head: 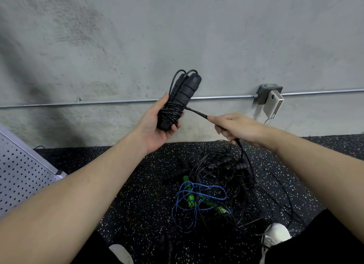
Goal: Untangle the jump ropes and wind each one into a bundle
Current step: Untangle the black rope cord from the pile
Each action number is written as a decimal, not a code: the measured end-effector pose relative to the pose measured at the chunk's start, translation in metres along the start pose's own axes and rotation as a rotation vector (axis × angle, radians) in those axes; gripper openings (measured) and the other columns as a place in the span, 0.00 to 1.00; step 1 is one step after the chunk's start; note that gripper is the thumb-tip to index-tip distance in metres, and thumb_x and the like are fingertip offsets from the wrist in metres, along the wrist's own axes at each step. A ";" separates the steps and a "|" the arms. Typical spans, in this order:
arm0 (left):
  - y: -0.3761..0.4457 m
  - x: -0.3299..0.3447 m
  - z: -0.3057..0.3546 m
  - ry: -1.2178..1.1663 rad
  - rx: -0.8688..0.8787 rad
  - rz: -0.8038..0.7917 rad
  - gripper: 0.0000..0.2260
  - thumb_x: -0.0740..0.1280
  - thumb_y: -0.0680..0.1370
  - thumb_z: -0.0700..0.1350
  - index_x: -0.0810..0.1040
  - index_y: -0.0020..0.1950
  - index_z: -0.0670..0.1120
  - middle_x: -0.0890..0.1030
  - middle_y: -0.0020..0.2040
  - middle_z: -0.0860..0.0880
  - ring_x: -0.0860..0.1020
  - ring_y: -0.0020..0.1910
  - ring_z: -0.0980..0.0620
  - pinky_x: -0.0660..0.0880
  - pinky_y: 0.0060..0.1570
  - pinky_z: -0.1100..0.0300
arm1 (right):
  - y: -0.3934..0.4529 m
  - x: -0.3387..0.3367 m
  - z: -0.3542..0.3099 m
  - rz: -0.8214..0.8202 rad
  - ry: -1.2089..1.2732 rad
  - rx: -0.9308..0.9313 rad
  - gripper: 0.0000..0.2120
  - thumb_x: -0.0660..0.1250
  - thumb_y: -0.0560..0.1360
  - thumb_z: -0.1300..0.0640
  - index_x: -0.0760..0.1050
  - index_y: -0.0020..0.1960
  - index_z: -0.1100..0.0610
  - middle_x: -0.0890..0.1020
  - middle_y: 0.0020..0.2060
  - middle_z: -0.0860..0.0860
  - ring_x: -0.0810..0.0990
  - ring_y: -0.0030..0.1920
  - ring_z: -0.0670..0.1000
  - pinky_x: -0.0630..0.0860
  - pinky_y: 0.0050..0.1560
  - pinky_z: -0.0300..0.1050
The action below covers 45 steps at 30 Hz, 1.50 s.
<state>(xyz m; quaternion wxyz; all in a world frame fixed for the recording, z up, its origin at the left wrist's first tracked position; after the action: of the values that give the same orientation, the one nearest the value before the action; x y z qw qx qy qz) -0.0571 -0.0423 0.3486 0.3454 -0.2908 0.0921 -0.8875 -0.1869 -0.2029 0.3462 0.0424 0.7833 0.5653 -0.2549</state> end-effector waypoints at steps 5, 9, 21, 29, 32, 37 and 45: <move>0.000 0.000 -0.003 0.065 -0.030 -0.017 0.21 0.68 0.76 0.62 0.83 0.54 0.45 0.84 0.42 0.48 0.76 0.29 0.53 0.71 0.21 0.67 | 0.000 0.006 0.004 -0.110 0.094 -0.042 0.15 0.62 0.82 0.46 0.80 0.54 0.56 0.67 0.30 0.44 0.64 0.30 0.45 0.67 0.33 0.39; 0.002 0.004 -0.011 0.175 -0.057 -0.091 0.26 0.70 0.70 0.64 0.81 0.55 0.44 0.83 0.43 0.46 0.76 0.30 0.52 0.70 0.20 0.65 | 0.001 0.000 0.011 -0.028 0.005 0.025 0.16 0.67 0.77 0.41 0.82 0.47 0.54 0.68 0.27 0.45 0.65 0.29 0.47 0.65 0.31 0.41; 0.003 0.022 -0.044 0.991 -0.009 -0.316 0.09 0.75 0.76 0.48 0.78 0.50 0.48 0.82 0.40 0.51 0.81 0.32 0.54 0.76 0.27 0.59 | 0.004 -0.009 0.012 0.068 -0.035 0.077 0.07 0.80 0.66 0.48 0.87 0.41 0.49 0.84 0.32 0.41 0.77 0.38 0.47 0.74 0.40 0.41; 0.007 0.026 -0.049 1.425 0.152 -0.317 0.24 0.72 0.78 0.56 0.73 0.74 0.57 0.83 0.60 0.54 0.82 0.51 0.56 0.79 0.49 0.65 | 0.005 0.007 -0.005 0.124 -0.142 0.007 0.06 0.77 0.71 0.49 0.86 0.43 0.52 0.78 0.24 0.41 0.72 0.25 0.39 0.66 0.27 0.31; 0.011 0.022 -0.051 1.399 0.104 -0.296 0.23 0.72 0.77 0.57 0.75 0.70 0.56 0.85 0.52 0.51 0.85 0.46 0.51 0.83 0.39 0.60 | 0.006 0.011 -0.009 0.156 -0.191 -0.015 0.07 0.77 0.71 0.47 0.85 0.40 0.50 0.80 0.27 0.43 0.72 0.26 0.39 0.67 0.29 0.33; 0.011 0.020 -0.046 1.444 0.108 -0.232 0.17 0.73 0.77 0.56 0.75 0.59 0.51 0.83 0.49 0.48 0.85 0.43 0.48 0.84 0.38 0.51 | 0.006 0.022 -0.017 0.146 -0.255 -0.067 0.06 0.77 0.71 0.47 0.86 0.42 0.49 0.86 0.36 0.48 0.77 0.35 0.42 0.73 0.39 0.38; 0.021 -0.006 -0.024 0.939 0.124 0.098 0.14 0.71 0.80 0.52 0.72 0.60 0.48 0.82 0.48 0.45 0.81 0.33 0.50 0.80 0.29 0.56 | 0.004 0.023 -0.016 0.210 -0.029 0.040 0.12 0.60 0.82 0.45 0.74 0.60 0.51 0.81 0.36 0.51 0.71 0.28 0.48 0.64 0.25 0.39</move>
<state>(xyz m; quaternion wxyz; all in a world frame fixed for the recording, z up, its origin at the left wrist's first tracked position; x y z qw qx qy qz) -0.0561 -0.0551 0.3185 0.3243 0.1678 0.1986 -0.9095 -0.1722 -0.1793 0.3485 0.0614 0.8351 0.4745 -0.2715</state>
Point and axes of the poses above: each hand's wrist, its own y-axis towards the middle knuckle, its own x-axis out of the palm, z = x × y, the point moved 7 cm from there along y, towards the middle knuckle
